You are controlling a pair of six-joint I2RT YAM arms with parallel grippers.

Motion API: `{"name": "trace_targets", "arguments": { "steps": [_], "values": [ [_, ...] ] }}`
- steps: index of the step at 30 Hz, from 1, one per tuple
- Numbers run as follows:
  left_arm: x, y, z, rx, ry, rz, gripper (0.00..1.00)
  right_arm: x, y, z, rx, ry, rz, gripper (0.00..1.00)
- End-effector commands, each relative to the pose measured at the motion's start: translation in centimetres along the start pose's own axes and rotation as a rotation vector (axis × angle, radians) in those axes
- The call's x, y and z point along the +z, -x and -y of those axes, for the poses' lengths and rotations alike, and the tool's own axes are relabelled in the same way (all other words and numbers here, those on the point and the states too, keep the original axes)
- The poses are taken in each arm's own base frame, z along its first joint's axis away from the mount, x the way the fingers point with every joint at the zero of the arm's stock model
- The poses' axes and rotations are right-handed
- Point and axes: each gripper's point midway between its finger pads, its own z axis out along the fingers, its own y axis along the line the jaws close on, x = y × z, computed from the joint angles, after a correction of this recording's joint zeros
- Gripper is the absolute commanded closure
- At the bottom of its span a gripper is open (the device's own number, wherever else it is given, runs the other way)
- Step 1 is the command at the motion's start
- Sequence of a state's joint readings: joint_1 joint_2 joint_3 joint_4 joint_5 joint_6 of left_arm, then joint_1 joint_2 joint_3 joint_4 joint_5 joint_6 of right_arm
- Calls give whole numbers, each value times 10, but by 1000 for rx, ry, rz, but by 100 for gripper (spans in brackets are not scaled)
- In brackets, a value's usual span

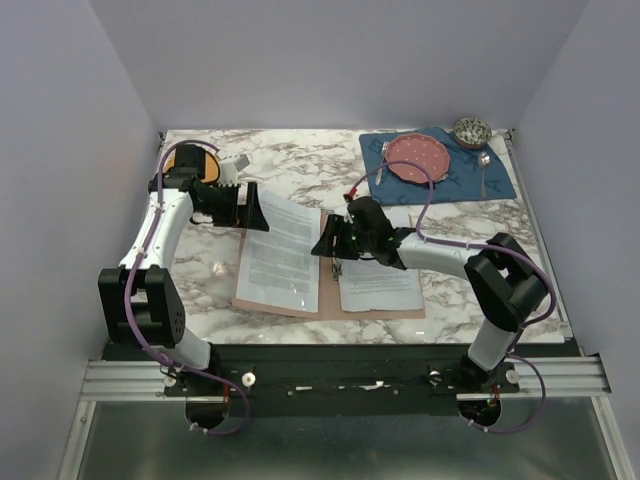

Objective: Put the files into the folder

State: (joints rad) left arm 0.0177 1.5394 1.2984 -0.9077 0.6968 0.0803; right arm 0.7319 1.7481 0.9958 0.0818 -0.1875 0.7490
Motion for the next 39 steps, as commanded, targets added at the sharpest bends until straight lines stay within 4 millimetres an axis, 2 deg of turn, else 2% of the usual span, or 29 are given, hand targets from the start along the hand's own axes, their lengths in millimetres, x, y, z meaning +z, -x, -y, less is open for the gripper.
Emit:
{"name": "trace_targets", "arguments": {
  "steps": [1,3,4,7,13,19,26,32,39],
  "values": [
    [-2,16,30,26,-48,12,1,5,1,-1,-7,12,-8,42],
    [2,18,38,37,-65,2,1,9,-2,8,3,-4,-24,50],
    [3,20,41,36,-70,1,1,10,-4,12,6,-13,-28,61],
    [9,21,45,41,-79,-15,1,9,-3,27,22,-47,-22,78],
    [11,27,52,59,-89,-13,1,9,-5,48,50,-80,-36,88],
    [12,31,61,56,-104,-13,1,4,-12,68,53,-144,-63,89],
    [21,33,75,75,-136,-32,1,4,-16,72,28,-170,-99,92],
    [27,33,92,102,-182,-51,1,9,-31,87,23,-228,-179,94],
    [32,35,108,126,-229,-60,1,8,-30,87,21,-230,-178,94]
  ]
}}
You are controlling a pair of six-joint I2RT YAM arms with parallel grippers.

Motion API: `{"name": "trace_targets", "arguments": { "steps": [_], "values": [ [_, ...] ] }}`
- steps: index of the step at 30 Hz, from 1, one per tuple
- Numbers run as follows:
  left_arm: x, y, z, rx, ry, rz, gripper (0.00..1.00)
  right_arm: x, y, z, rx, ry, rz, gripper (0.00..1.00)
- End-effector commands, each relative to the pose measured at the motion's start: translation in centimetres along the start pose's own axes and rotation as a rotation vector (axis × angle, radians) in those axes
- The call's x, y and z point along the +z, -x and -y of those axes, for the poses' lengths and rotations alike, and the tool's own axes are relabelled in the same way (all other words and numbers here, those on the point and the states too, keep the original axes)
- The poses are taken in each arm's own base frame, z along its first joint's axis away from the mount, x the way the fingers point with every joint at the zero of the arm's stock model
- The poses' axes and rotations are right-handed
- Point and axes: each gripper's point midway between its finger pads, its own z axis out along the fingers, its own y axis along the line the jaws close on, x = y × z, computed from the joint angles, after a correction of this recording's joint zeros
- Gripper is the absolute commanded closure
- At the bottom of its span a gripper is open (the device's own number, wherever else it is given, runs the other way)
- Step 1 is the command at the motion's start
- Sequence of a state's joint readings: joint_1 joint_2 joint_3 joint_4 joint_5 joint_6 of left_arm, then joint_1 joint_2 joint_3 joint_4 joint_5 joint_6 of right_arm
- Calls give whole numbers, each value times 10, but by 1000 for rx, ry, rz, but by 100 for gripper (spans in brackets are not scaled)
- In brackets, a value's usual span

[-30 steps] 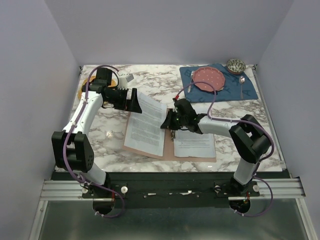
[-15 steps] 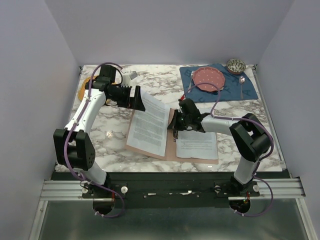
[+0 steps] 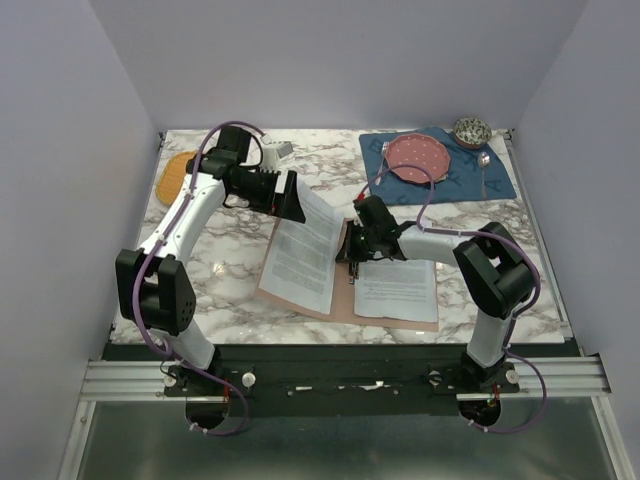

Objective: Put the files into the folder

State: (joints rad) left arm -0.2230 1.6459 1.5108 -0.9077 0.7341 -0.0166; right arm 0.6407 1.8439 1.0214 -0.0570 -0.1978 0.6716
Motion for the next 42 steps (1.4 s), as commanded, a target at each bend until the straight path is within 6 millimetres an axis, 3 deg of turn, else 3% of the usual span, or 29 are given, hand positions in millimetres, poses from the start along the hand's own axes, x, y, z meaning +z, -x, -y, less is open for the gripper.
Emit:
{"name": "trace_targets", "arguments": {
  "steps": [1,15,27,35,40,42],
  "values": [
    [2,7,23,-5,-83,-4,1,4,-17,16,-6,-60,-65,94],
    [0,18,49,49,-113,16,1,-16,0,37,-11,-110,-34,92],
    [9,15,69,73,-166,-6,1,7,-20,38,43,-75,-142,96],
    [7,15,79,84,-192,-4,1,24,-22,13,71,-2,-171,96],
    [5,13,80,88,-187,-1,1,42,-18,-31,96,90,-193,97],
    [6,14,79,92,-181,1,1,53,-27,-47,94,113,-215,97]
  ]
}}
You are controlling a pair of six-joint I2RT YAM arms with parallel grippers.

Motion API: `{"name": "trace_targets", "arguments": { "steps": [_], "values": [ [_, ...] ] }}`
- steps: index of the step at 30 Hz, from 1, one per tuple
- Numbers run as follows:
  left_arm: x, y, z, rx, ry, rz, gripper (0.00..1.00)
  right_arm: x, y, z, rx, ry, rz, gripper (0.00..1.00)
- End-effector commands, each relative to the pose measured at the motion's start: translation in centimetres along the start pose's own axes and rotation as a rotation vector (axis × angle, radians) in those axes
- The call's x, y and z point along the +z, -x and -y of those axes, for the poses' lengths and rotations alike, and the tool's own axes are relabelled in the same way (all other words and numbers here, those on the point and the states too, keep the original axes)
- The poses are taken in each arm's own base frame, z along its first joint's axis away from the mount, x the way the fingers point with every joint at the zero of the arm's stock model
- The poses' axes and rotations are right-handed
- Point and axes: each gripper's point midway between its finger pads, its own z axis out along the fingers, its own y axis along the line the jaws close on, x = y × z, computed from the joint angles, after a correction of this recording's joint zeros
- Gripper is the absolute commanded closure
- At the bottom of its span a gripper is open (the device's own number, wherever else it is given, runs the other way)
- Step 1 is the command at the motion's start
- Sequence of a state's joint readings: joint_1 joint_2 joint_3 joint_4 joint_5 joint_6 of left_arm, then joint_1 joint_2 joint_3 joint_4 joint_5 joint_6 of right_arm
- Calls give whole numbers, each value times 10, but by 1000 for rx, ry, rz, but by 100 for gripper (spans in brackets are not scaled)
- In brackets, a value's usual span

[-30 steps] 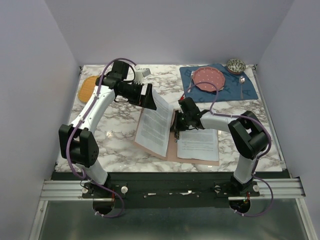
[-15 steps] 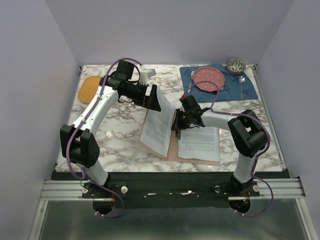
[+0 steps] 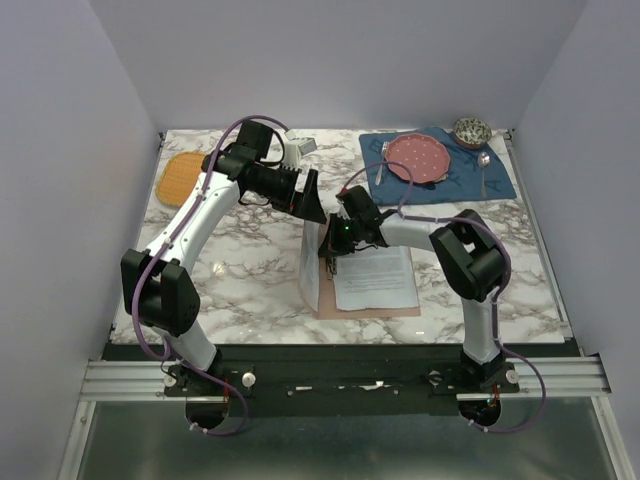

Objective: Put the files into the folder

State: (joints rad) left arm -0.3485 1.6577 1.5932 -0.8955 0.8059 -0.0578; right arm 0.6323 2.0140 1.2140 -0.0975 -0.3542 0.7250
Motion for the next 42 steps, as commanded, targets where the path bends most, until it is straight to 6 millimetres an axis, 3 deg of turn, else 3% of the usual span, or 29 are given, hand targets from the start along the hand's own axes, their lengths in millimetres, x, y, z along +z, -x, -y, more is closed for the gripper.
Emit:
{"name": "trace_targets", "arguments": {
  "steps": [1,3,5,10,13,14,17,18,19,20,21,22,23,24,26,27,29,31,34,42],
  "values": [
    [-6,4,17,0,-40,15,1,32,-25,-29,26,41,-90,97],
    [-7,4,15,6,-30,19,1,43,-27,-47,32,68,-100,97],
    [-7,4,13,7,-20,20,1,45,-11,-69,47,102,-63,97],
    [-10,5,3,1,4,28,1,46,17,-97,109,140,20,96],
    [-12,4,-9,-12,29,32,1,32,42,-109,111,155,89,92],
    [-13,3,-13,-21,38,30,1,27,48,-107,95,150,105,82],
    [-16,0,-23,-36,52,31,1,-4,74,-88,70,113,170,65],
    [-17,0,-24,-39,53,34,1,-15,89,-73,84,97,201,62],
    [-17,0,-26,-38,54,34,1,-20,88,-57,92,67,202,60],
    [-16,-1,-27,-44,56,33,1,-38,98,-56,63,69,235,57],
    [-15,-2,-28,-45,58,31,1,-50,111,-37,78,35,269,57],
    [-15,-2,-29,-50,56,31,1,-58,109,-18,90,-9,278,56],
    [-11,-4,-31,-54,52,28,1,-68,114,-9,77,-24,298,55],
    [-9,-5,-31,-57,48,25,1,-91,126,-2,78,-29,349,55],
    [-1,-9,-39,-65,56,9,1,-105,123,24,65,-89,366,54],
    [2,-11,-41,-68,60,0,1,-125,131,28,57,-101,409,54],
    [14,-17,-49,-60,83,-33,1,-135,124,51,49,-165,417,53],
    [23,-23,-60,-44,139,-61,1,-149,122,57,40,-192,441,53],
    [28,-33,-79,-26,207,-110,1,-147,101,74,36,-240,396,53],
    [-9,-68,-113,19,381,-170,1,-131,50,109,60,-307,285,53]
  ]
}}
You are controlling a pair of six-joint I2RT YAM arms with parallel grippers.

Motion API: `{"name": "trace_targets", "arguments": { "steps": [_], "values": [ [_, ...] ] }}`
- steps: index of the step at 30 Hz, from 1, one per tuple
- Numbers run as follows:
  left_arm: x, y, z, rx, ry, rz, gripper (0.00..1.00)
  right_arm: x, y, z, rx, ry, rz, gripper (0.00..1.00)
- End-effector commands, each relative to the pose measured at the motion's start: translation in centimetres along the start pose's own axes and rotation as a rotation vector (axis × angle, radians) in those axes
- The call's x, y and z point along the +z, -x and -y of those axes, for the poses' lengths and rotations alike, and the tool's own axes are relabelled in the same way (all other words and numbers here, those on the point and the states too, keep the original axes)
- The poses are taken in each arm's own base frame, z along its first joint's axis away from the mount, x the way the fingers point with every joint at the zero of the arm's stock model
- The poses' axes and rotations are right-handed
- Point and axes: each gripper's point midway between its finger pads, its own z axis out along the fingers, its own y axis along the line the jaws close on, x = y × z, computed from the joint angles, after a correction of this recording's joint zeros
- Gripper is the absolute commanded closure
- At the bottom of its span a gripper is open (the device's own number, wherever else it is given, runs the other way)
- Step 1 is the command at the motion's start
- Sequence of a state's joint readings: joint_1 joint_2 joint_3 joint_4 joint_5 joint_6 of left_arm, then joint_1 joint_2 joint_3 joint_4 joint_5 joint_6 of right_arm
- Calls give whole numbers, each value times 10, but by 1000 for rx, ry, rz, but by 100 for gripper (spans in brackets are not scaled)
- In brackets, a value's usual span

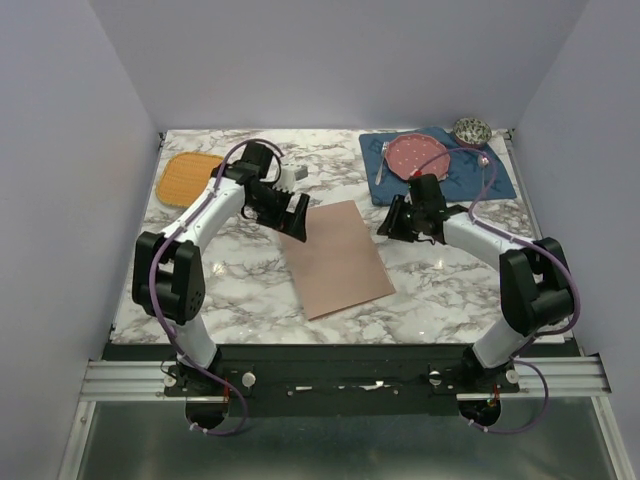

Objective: Put the files into the folder

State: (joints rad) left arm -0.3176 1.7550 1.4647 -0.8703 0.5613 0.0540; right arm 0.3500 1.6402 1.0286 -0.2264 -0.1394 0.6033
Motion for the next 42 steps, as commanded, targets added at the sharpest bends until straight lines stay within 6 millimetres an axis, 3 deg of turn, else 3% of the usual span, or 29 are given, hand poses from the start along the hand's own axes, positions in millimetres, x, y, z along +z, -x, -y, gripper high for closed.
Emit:
{"name": "trace_targets", "arguments": {
  "steps": [1,5,8,17,24,32,38,42],
  "values": [
    [-24,-26,-29,46,145,-19,1,-1,-30,25,-28,-67,-60,53],
    [-6,-58,-38,-3,141,-93,1,3,-51,33,-27,-62,-103,53],
    [11,-67,-38,-48,95,-115,1,6,-68,33,-22,-54,-130,53],
    [49,-58,-44,-143,9,-134,1,10,-105,26,-4,-33,-191,54],
    [61,-30,-52,-148,3,-87,1,12,-131,16,5,-24,-225,54],
    [46,-15,-45,-108,13,-42,1,11,-129,13,4,-33,-210,54],
    [26,-30,-47,-73,96,-40,1,2,-94,1,-98,-43,-134,50],
    [-3,-32,-47,-25,188,10,1,-8,-72,-11,-179,-36,-109,43]
  ]
}}
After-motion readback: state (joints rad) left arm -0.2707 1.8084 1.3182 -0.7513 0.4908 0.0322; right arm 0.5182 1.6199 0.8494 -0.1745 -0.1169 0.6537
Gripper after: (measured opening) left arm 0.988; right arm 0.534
